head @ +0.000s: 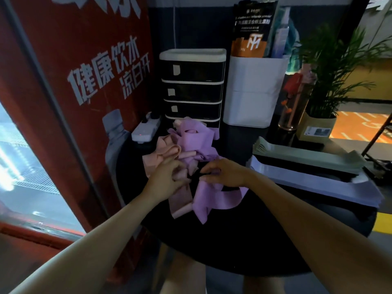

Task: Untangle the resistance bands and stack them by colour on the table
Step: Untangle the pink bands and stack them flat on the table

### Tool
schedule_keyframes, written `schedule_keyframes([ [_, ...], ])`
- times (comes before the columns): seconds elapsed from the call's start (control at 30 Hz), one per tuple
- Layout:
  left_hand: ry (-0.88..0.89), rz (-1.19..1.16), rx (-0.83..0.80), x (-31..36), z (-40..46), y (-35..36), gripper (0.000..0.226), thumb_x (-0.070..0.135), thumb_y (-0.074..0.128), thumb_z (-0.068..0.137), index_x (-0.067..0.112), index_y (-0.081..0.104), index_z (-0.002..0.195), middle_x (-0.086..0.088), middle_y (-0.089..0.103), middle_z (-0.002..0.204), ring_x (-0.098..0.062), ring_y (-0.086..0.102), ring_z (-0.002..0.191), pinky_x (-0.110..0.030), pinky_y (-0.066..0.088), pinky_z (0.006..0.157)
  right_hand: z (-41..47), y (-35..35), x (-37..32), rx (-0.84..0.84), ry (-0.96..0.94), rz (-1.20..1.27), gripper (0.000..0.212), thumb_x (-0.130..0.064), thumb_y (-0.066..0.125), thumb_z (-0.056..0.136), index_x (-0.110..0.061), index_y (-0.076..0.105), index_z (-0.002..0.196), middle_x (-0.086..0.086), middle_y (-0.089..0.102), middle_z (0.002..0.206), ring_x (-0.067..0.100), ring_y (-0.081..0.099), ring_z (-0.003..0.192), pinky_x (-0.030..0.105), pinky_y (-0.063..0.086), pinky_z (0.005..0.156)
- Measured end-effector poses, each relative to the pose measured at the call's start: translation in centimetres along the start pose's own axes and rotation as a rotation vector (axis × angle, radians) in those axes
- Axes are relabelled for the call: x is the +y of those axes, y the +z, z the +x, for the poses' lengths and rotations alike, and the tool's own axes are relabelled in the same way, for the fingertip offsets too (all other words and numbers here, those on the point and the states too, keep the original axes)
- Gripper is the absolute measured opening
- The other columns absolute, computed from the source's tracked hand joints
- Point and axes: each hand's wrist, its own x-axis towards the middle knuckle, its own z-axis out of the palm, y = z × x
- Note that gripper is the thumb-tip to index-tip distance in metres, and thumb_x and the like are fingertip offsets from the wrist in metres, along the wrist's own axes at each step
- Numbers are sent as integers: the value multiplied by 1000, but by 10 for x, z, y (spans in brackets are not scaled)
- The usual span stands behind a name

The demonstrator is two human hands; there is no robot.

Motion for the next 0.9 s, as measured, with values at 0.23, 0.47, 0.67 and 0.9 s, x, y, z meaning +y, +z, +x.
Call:
schedule_keyframes([
  [0.23,-31,74,-147,-14,-4,2,40,15,79,71,9,60,105,-3,50,106,-13,49,94,-17,36,72,6,7,11,-192,-46,-233,43,-13,69,81,-12,58,122,-4,43,113,12,41,112,19,32,97],
  [0.47,-78,-24,-81,-2,6,-10,17,12,74,76,17,58,80,1,59,82,-11,53,69,-17,39,62,22,-3,9,-99,-107,-247,8,-1,61,79,-6,65,83,-7,52,71,13,50,72,23,42,68],
  [0.67,-78,-173,40,9,37,-38,10,1,63,85,-8,59,85,-9,59,78,-5,53,62,-9,40,53,62,-66,-22,441,-53,-59,20,-4,60,82,-19,61,70,3,61,75,17,55,74,23,42,67],
  [0.9,-69,-208,103,8,67,-57,12,17,69,83,9,65,91,1,62,81,-9,53,73,-8,38,59,110,-106,-46,744,59,478,28,1,54,84,-19,55,65,7,62,72,33,66,86,49,56,80],
])
